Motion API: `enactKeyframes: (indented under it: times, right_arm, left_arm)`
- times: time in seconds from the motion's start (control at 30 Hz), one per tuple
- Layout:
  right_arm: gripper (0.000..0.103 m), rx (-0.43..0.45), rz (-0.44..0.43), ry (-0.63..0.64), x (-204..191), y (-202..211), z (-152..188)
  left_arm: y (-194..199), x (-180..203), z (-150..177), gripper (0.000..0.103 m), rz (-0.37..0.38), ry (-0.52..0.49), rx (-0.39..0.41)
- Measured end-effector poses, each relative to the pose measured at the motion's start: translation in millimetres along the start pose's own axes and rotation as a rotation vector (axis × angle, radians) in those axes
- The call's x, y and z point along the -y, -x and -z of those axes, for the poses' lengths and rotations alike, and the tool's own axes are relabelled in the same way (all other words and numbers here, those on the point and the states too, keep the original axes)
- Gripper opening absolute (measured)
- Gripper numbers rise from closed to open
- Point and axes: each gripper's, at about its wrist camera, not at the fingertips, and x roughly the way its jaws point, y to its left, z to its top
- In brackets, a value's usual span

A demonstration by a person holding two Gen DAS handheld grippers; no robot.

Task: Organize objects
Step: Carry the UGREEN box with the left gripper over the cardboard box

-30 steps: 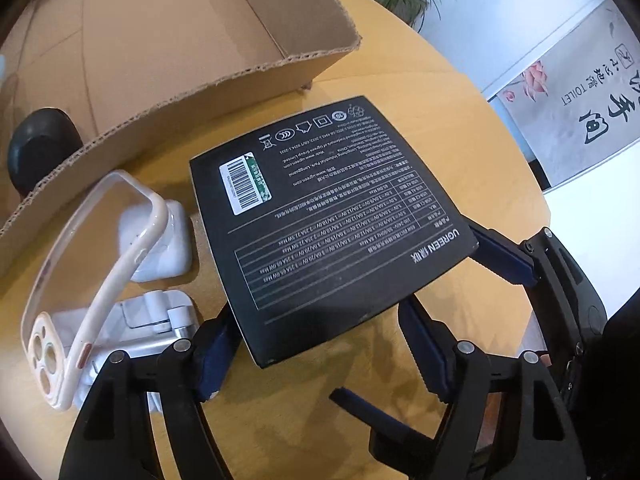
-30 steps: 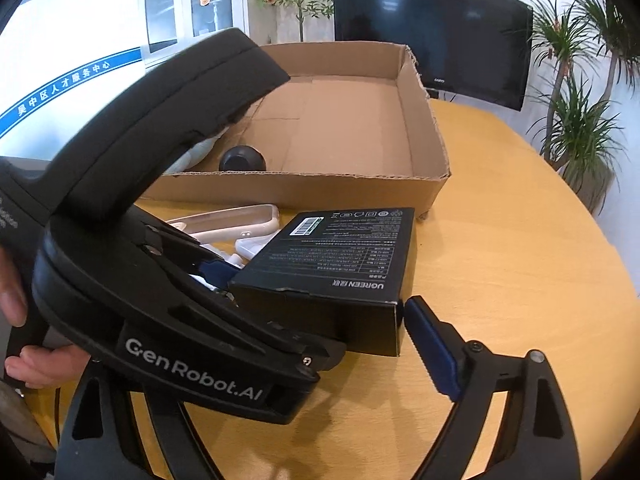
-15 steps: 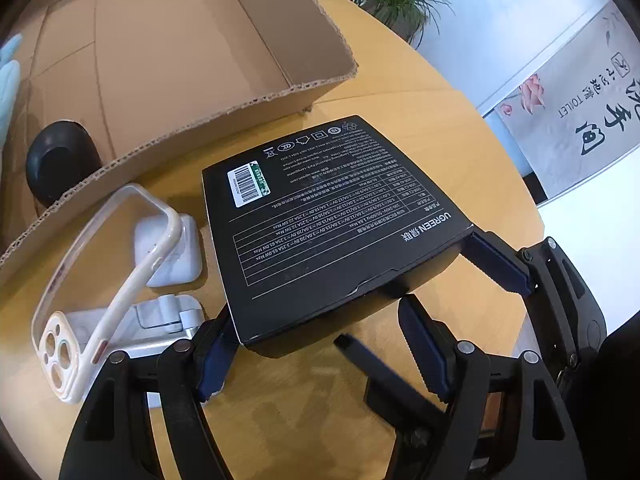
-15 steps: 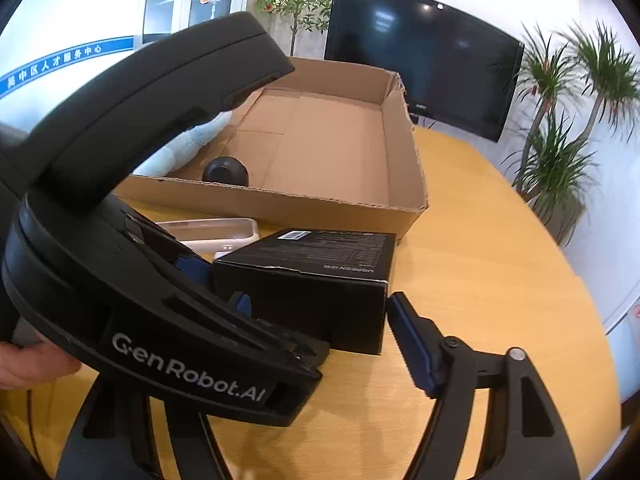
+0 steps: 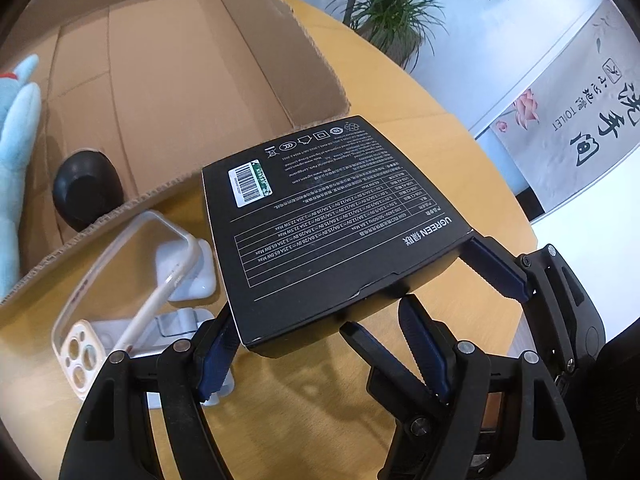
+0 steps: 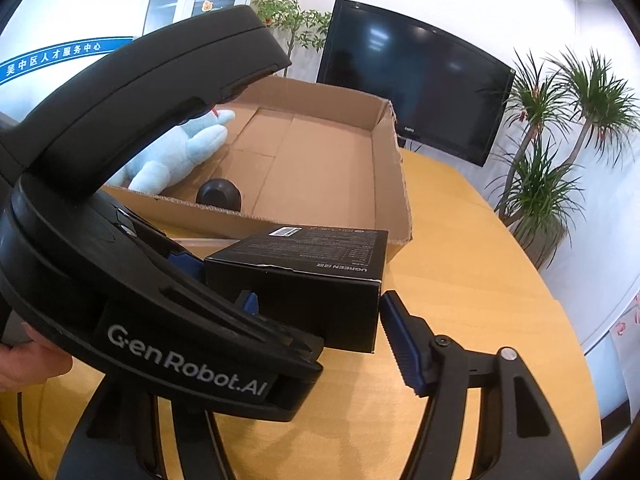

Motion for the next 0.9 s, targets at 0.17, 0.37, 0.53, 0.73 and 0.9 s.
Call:
enactKeyframes:
  times: [0.17,0.37,0.53,0.73,0.9]
  right_arm:
    - [0.062,0.029,0.009,0.018,-3,2,-10]
    - [0.062,0.065,0.021,0.038,-7,4,-22]
    - [0.062,0.096,0.031,0.054,-10,5,-32]
    - [0.062,0.122,0.036,0.072,-14,3,-40]
    - [0.061,0.129,0.031,0.083,-17,-3,-47]
  left_arm:
    - [13,-2,-2,0.077,-0.002,0.005,0.036]
    - [30,-4,-4,0.077,-0.002,0.009,0.091]
    - [37,-7,-7,0.077,0.001,0.012,0.133]
    - [46,-19,-11,0.077,0.006,0.026,0.172]
    - [49,-31,-17,0.077,0.009,0.047,0.185]
